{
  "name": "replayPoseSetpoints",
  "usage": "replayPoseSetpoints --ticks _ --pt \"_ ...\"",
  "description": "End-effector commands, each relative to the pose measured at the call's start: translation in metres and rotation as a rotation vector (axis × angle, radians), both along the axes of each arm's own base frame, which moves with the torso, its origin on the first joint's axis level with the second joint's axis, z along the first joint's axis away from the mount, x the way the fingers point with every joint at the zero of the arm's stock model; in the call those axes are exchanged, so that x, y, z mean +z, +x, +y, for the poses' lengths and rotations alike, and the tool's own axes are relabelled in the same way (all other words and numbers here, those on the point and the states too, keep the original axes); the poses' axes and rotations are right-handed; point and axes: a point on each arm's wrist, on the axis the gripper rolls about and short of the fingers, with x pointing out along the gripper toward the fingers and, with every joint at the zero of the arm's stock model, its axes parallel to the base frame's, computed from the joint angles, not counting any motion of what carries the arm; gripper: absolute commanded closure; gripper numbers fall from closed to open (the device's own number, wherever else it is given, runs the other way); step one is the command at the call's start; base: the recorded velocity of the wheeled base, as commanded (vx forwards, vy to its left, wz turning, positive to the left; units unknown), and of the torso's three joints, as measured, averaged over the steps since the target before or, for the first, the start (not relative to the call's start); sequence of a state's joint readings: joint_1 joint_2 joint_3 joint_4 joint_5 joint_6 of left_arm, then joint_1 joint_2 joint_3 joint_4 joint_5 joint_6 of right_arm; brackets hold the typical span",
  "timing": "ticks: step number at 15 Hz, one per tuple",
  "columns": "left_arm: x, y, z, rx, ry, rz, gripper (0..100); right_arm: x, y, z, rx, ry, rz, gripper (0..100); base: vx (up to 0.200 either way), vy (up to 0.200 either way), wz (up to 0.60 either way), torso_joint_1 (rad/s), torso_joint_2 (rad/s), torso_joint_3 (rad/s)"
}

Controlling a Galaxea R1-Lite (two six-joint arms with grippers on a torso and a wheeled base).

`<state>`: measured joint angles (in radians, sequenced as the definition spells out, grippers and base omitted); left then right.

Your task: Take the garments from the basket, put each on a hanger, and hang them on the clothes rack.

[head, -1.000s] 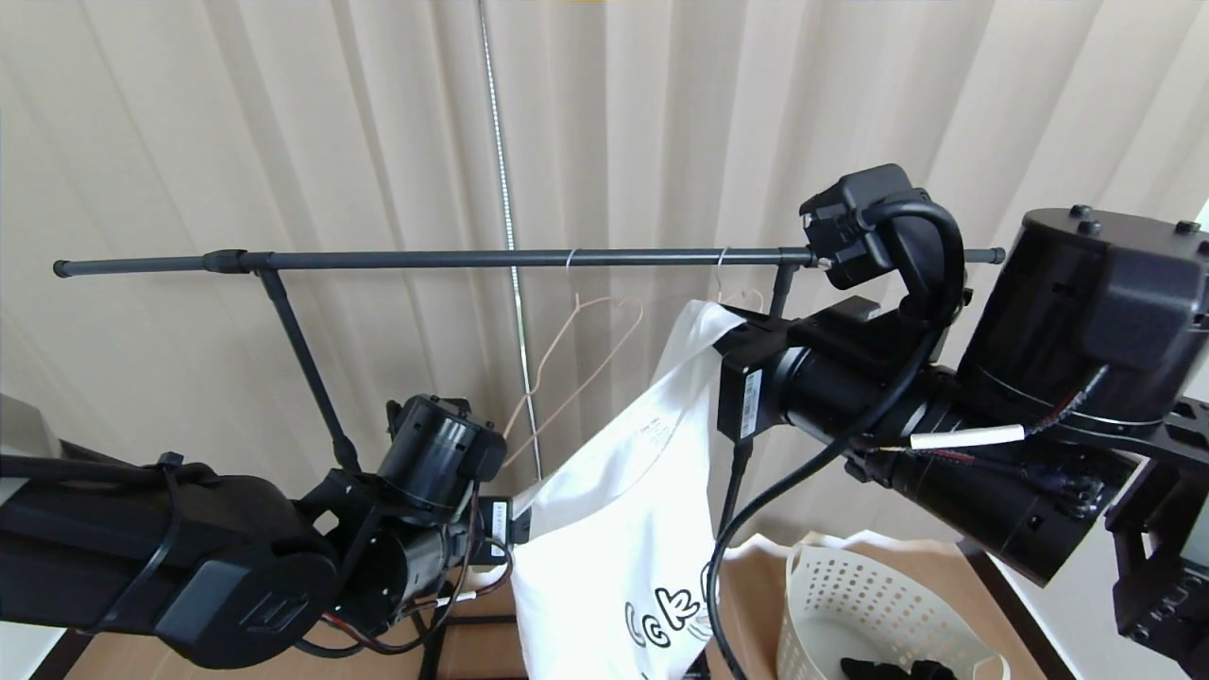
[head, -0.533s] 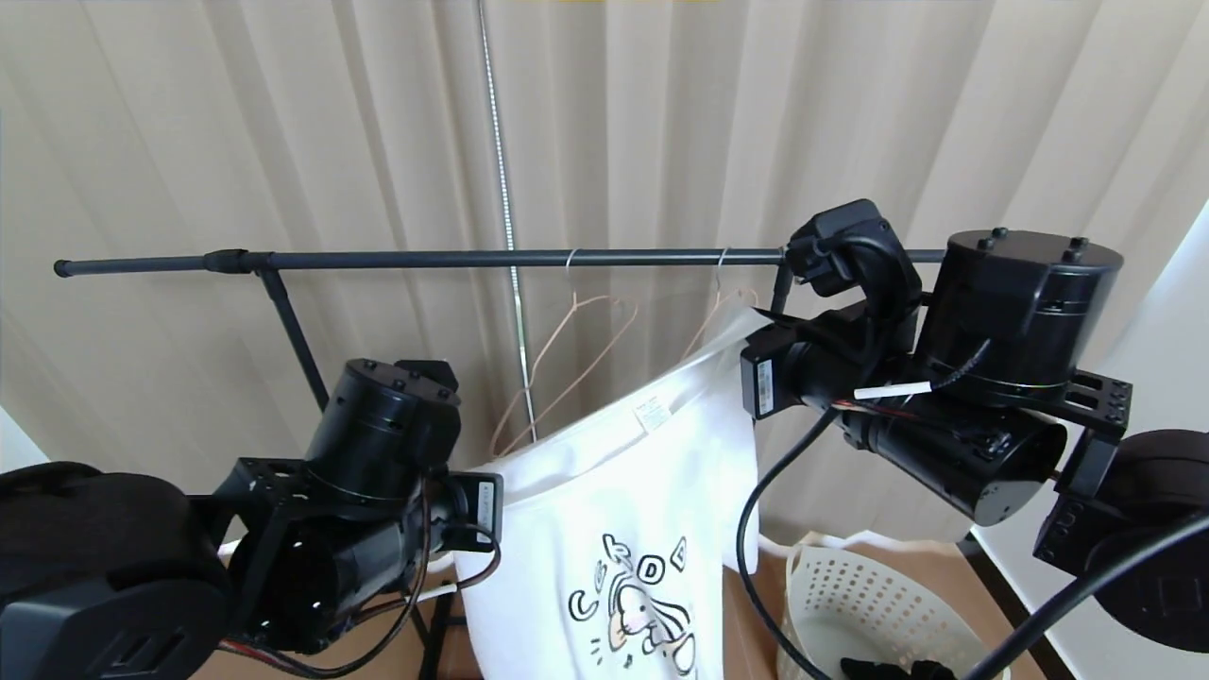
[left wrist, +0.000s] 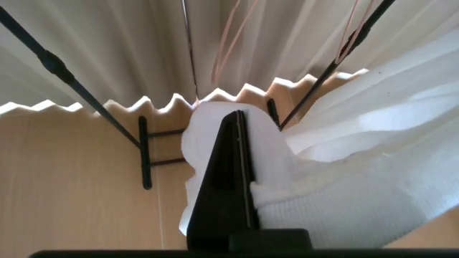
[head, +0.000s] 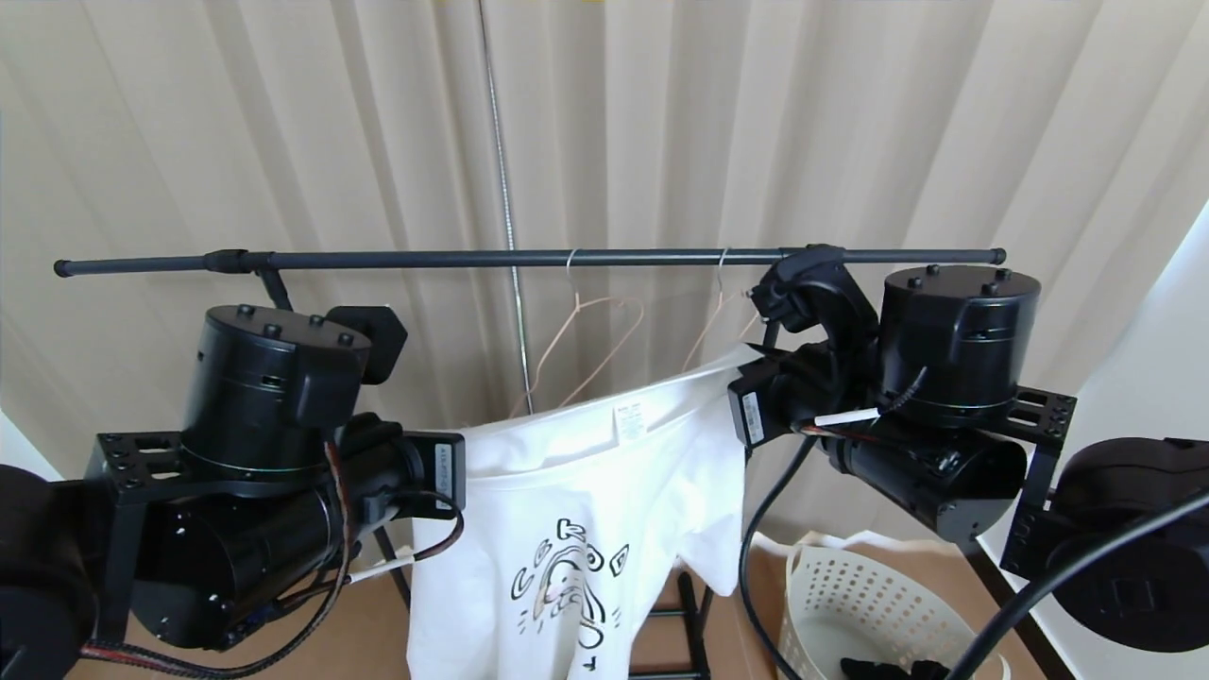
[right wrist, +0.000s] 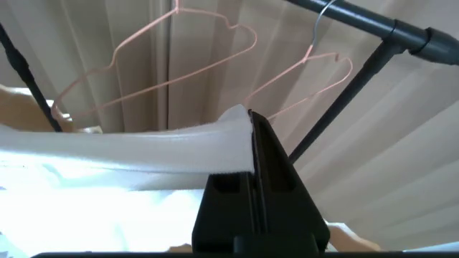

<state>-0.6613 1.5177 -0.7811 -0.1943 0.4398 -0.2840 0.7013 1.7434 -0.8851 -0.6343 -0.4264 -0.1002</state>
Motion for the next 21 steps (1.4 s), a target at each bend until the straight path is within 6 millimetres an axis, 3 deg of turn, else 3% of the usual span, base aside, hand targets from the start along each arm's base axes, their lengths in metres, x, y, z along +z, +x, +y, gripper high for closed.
replayPoseSetpoints --ticks 1,7,9,10,15,19,21 --pt "0.005 0.001 0.005 0.015 -0.006 -0.019 100 0.013 -0.009 -0.002 0.014 0.026 -0.003 100 0.000 0.000 0.00 0.000 0.00 0.000" --pt "0.010 -0.005 0.015 0.023 -0.017 -0.038 100 0.032 -0.022 -0.002 0.072 0.092 0.068 100 0.000 0.000 0.00 0.000 0.00 0.000" --pt "0.012 -0.003 0.015 0.009 -0.020 -0.041 100 0.038 -0.032 -0.008 0.143 0.097 0.128 100 0.000 0.000 0.00 0.000 0.00 0.000" --pt "0.020 0.004 0.014 -0.025 -0.040 -0.052 100 0.047 -0.042 -0.016 0.270 0.139 0.225 100 0.000 0.000 0.00 0.000 0.00 0.000" --pt "0.027 0.014 0.022 -0.093 -0.080 -0.051 100 0.056 -0.039 -0.030 0.319 0.182 0.317 100 0.000 0.000 0.00 0.000 0.00 0.000" --pt "0.042 0.046 0.001 -0.116 -0.111 -0.088 100 0.058 -0.059 -0.036 0.347 0.160 0.303 100 0.000 0.000 0.00 0.000 0.00 0.000" --pt "0.051 0.070 -0.014 -0.165 -0.151 -0.109 100 0.040 -0.067 -0.036 0.396 0.039 0.312 100 0.000 0.000 0.00 0.000 0.00 0.000"
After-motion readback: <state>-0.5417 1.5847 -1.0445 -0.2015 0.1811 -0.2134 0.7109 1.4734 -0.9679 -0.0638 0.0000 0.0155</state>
